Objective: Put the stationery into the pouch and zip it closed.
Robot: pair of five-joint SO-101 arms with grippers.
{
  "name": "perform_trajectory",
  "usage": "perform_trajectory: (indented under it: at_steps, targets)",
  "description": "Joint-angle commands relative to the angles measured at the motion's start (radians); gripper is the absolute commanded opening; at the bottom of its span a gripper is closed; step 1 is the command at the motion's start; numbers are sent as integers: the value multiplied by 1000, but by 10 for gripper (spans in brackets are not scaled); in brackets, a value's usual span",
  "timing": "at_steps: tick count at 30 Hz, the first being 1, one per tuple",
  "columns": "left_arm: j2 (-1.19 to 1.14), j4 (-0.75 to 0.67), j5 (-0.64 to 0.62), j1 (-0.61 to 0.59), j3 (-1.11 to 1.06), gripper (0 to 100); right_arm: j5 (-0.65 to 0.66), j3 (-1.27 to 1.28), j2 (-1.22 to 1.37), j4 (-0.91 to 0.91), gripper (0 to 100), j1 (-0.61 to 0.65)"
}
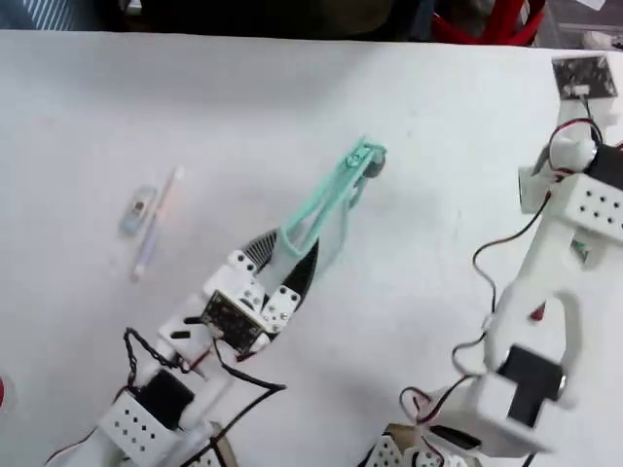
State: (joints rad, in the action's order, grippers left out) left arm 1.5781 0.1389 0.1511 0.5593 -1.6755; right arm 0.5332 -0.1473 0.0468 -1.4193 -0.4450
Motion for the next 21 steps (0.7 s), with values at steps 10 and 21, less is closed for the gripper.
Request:
perform_trajectory:
  at_steps: [10, 21]
  targets:
    - [-1, -15, 15, -21, -2, 35, 40, -2, 421, 243, 160, -130]
    - [-1, -15, 15, -21, 0, 35, 41, -6, 532, 349, 101, -133]
